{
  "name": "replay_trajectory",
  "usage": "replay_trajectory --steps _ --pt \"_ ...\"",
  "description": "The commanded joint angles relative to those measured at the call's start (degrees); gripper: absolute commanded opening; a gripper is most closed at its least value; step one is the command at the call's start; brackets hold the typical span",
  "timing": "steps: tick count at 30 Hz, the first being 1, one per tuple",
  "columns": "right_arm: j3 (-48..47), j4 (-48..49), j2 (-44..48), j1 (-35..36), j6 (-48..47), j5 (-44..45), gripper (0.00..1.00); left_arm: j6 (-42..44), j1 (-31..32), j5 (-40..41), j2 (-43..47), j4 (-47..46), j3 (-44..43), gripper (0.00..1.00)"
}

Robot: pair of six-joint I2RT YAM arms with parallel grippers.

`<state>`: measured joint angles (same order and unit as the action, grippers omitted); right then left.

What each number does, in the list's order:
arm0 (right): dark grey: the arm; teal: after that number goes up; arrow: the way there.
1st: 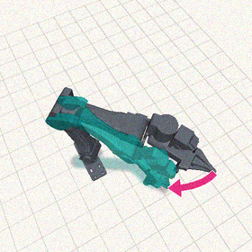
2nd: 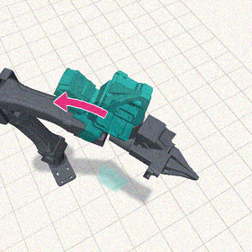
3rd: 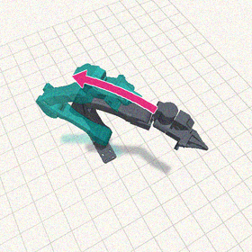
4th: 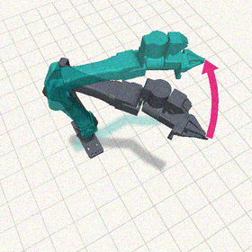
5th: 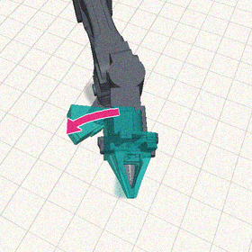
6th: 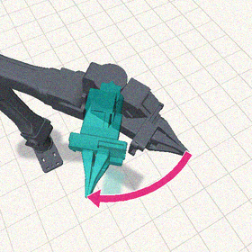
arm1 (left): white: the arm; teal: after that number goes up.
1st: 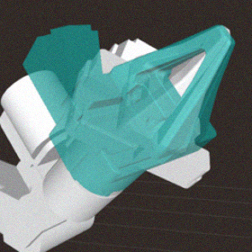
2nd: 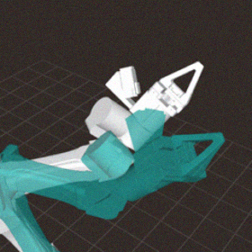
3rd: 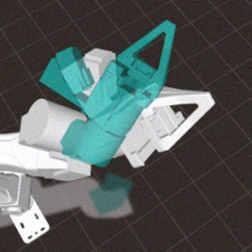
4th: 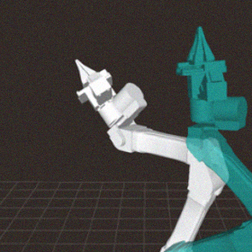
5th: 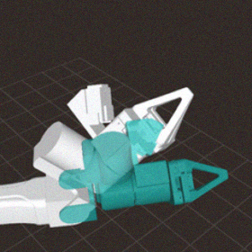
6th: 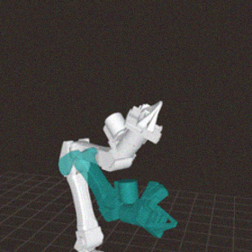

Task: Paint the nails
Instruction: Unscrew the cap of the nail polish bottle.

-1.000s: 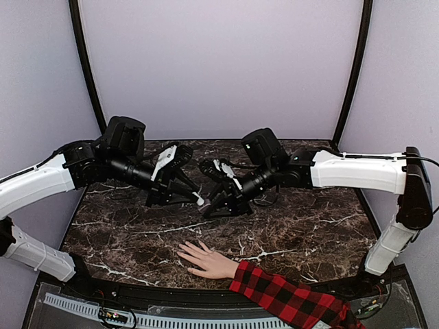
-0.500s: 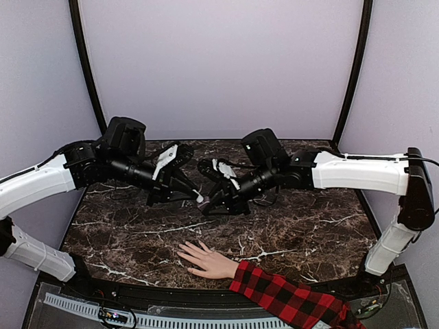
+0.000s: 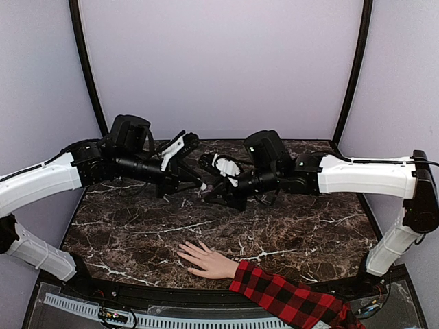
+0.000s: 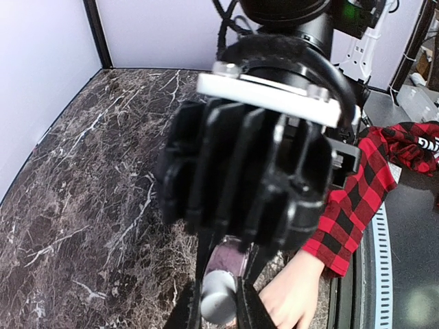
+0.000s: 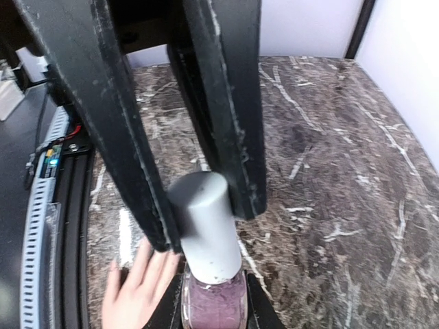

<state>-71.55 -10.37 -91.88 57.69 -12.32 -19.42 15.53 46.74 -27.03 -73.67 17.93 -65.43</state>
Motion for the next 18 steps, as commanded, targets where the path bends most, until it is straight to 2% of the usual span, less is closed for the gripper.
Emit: replay_trajectory --steps 1,8,18 --pt "1.2 9.6 3.5 0.9 1.5 13.0 0.00 -5.8 0.7 -0.4 -0.1 -2.7 -0.6 0.00" --pt "2.5 14.9 5.1 2.4 1.6 22.3 0.00 -11.9 0.7 4.2 -0.4 -8.5 0.8 0.00" --pt "-0.8 13.4 1.6 5.3 -3.0 31.2 0.00 -17.7 0.7 9.7 -3.1 -7.6 -1.3 0.00"
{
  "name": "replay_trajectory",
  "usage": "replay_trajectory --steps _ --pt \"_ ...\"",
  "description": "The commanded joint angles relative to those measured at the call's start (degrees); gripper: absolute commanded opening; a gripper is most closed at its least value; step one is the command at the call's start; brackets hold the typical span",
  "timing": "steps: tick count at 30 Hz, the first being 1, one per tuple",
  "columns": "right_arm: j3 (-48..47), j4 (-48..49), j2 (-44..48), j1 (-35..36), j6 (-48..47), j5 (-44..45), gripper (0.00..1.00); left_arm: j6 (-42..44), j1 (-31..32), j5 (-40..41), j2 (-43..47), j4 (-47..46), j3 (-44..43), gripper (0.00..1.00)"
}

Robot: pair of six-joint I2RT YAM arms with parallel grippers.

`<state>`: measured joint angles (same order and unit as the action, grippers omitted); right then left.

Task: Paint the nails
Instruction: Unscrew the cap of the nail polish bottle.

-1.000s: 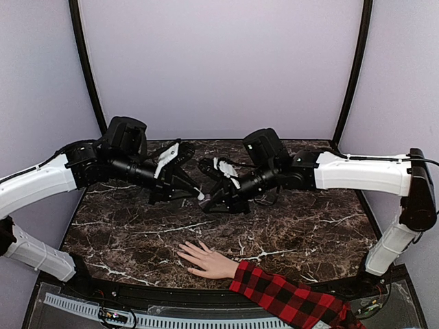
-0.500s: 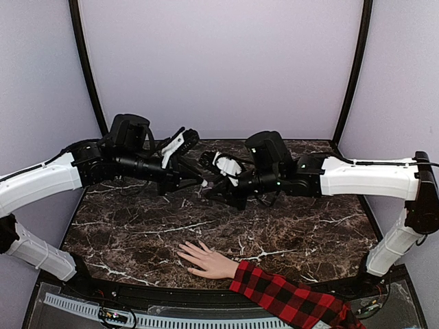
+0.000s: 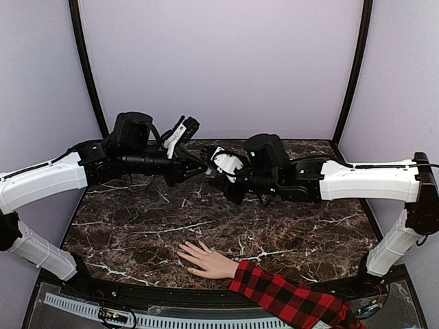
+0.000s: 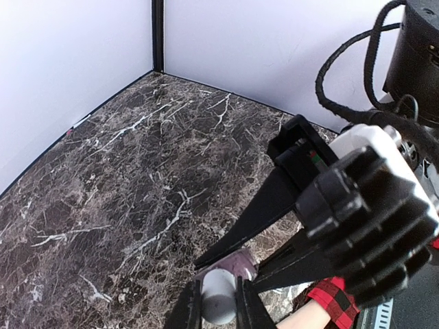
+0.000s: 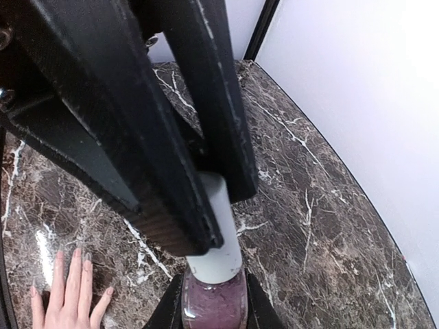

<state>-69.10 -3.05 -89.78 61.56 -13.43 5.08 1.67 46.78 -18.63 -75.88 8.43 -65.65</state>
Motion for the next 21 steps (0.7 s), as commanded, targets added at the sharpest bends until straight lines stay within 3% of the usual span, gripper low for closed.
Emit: replay_trajectory --steps 1,7,11,21 --pt "-3.4 6.0 -0.7 1.6 -2.2 7.7 0.00 -4.1 0.7 1.8 -1.0 2.0 -1.1 0.00" --pt "-3.6 5.7 -1.0 2.2 -3.1 7.9 0.00 -4.9 0.7 0.8 -1.1 2.0 -1.3 0.00" --pt "-3.2 4.5 -0.8 1.8 -3.2 4.0 0.00 -2.9 0.6 0.8 0.1 3.4 -1.7 0.08" --pt "-0.1 4.4 1.3 -1.2 -0.4 -8.2 0.00 3.9 0.1 -1.0 3.9 9.5 -4.3 0.47"
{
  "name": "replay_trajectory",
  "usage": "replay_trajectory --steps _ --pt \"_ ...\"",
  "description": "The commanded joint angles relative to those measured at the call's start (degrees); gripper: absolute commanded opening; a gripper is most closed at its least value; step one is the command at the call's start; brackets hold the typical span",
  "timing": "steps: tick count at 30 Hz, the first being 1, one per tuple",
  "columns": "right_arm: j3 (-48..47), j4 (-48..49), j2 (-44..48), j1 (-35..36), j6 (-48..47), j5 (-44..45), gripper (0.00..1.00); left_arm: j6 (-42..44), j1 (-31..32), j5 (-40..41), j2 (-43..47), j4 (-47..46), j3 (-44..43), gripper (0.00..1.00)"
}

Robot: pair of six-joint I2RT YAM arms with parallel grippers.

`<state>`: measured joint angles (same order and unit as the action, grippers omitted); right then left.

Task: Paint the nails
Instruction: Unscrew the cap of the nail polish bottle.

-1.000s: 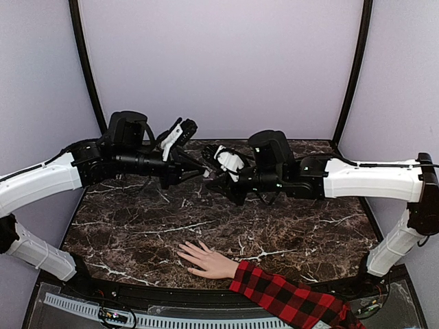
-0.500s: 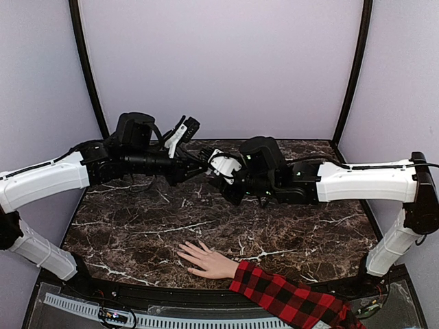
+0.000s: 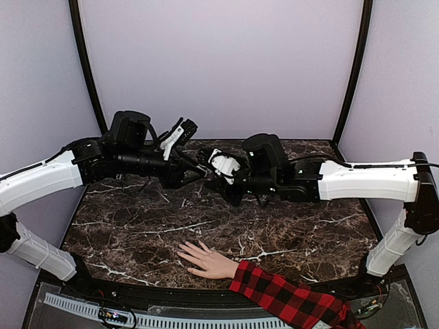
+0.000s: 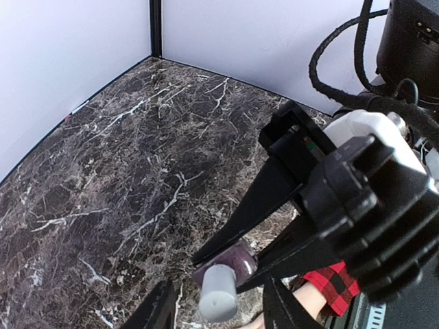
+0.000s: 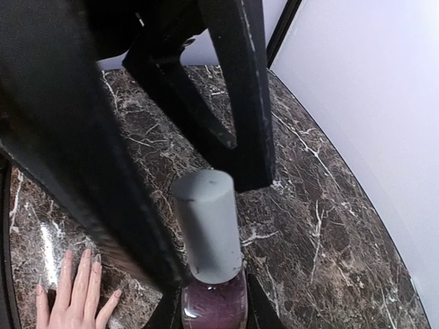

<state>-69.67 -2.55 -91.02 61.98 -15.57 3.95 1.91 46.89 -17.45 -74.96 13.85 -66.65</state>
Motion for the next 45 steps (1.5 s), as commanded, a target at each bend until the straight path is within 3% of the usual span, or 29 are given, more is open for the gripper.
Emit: replay_trajectory --steps 1,6,12,16,36,45 --pt "0.6 3.7 2.6 -2.0 2.0 -8.5 0.00 4.5 -0.1 -3.0 3.4 4.6 -3.5 0.48" --pt "1.1 2.8 2.8 -3.5 2.5 -19.0 0.00 9.0 -0.4 -9.9 5.2 6.6 -3.5 0.55" --pt "0.4 0.6 2.3 -3.9 1.8 -29.9 0.00 15.8 -0.4 -18.4 6.9 8.6 -1.7 0.54" --pt "-0.8 -0.9 1.2 -3.9 1.4 -33.3 0.00 17.3 -0.4 -19.1 6.9 7.5 -0.3 0.50" --pt "-0.9 -1.3 0.7 -4.5 1.4 -36.1 0.00 19.9 -0.2 -18.2 4.2 9.4 0.5 0.36" --pt "-0.7 -1.1 0.7 -4.7 1.6 -36.6 0.00 19.9 -0.1 -19.1 3.7 9.2 0.9 0.35"
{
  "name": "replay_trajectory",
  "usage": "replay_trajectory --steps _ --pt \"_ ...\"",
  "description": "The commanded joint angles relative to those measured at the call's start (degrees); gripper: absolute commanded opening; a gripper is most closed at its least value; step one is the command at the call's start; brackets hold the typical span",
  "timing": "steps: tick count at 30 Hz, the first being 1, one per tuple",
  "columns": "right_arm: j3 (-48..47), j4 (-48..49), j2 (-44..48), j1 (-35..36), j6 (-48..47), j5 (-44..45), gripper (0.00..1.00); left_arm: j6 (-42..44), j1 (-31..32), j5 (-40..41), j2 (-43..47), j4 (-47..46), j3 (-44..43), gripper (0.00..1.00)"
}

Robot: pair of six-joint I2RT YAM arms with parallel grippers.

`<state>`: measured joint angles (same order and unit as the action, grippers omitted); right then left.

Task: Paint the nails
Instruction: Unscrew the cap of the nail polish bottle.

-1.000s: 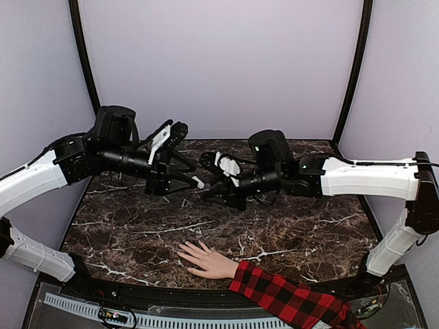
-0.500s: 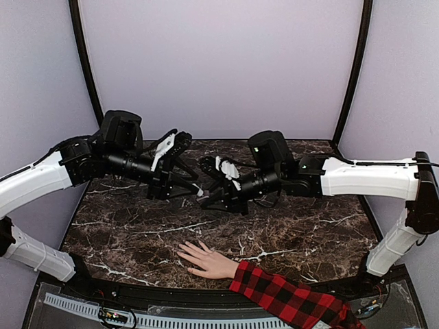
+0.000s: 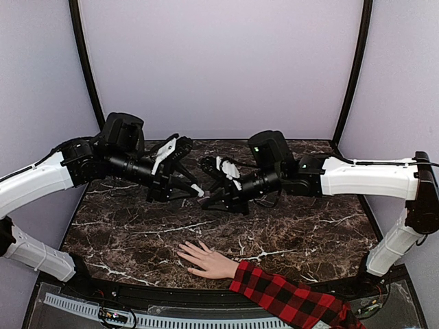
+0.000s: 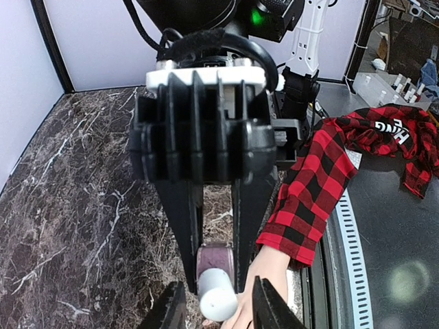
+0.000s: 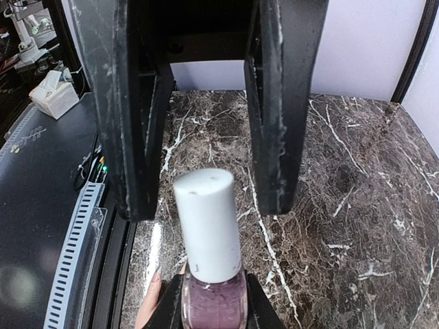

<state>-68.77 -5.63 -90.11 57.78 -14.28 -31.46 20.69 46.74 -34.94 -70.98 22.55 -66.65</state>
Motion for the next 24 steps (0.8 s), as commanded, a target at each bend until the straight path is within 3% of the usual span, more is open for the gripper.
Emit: replay_trajectory --steps 1,6,16,24 --pt "-1.6 2.0 -0.2 -0.6 0.4 -1.1 0.00 1.1 0.1 -1.8 -0.3 0.4 1.0 0.34" --pt "-1.6 2.0 -0.1 -0.6 0.5 -1.2 0.00 1.0 0.3 -1.8 -0.3 0.1 1.2 0.29" --pt "-1.4 2.4 -0.1 -0.9 0.7 -1.3 0.00 -0.2 0.3 -0.7 0.2 -1.9 2.0 0.06" --pt "-0.8 3.1 0.2 -1.4 1.6 -1.1 0.00 -2.1 0.3 1.8 1.7 -3.6 2.4 0.00"
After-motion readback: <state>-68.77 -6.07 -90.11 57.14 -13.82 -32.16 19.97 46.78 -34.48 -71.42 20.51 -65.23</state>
